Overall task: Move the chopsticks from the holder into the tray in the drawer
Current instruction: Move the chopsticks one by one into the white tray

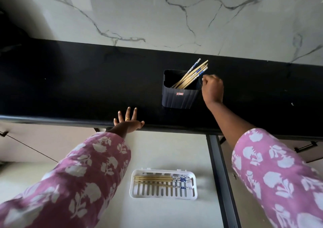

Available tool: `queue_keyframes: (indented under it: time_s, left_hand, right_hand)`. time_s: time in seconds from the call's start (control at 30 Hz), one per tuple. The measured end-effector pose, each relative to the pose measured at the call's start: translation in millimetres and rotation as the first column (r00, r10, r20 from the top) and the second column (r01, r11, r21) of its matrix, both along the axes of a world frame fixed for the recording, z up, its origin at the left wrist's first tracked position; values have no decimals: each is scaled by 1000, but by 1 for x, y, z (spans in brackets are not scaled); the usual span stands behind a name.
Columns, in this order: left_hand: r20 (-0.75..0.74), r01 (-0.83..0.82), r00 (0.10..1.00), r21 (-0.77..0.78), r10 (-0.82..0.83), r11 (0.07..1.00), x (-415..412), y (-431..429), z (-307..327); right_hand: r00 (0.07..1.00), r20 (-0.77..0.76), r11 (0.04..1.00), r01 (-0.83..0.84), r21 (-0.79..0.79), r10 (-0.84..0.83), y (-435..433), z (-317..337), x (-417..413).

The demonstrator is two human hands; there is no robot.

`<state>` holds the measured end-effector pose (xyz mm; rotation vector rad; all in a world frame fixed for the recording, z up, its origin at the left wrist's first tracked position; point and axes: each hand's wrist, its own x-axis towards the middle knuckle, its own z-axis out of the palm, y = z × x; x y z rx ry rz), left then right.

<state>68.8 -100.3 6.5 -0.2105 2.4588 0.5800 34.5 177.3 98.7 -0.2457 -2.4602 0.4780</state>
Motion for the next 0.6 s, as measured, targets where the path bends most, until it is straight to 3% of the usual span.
queue_keyframes:
  time_s: [0.1, 0.23, 0.43, 0.6]
  left_hand:
    - [-4, 39, 999, -40, -39, 998, -1, -1, 1]
    - [4, 15, 1000, -12, -15, 1000, -2, 0, 0]
    - [-7, 45, 999, -57, -45, 997, -6, -3, -6]
    - [-21, 42, 999, -64, -44, 997, -7, -3, -10]
  right_hand:
    - [980, 135, 958, 173, -229, -144, 5, 8, -28]
    - [952, 236, 790, 293, -539, -193, 12, 11, -59]
    - [936, 272, 631, 350, -692, -222, 15, 3, -85]
    - [939, 280, 619, 342, -707, -199, 16, -3, -90]
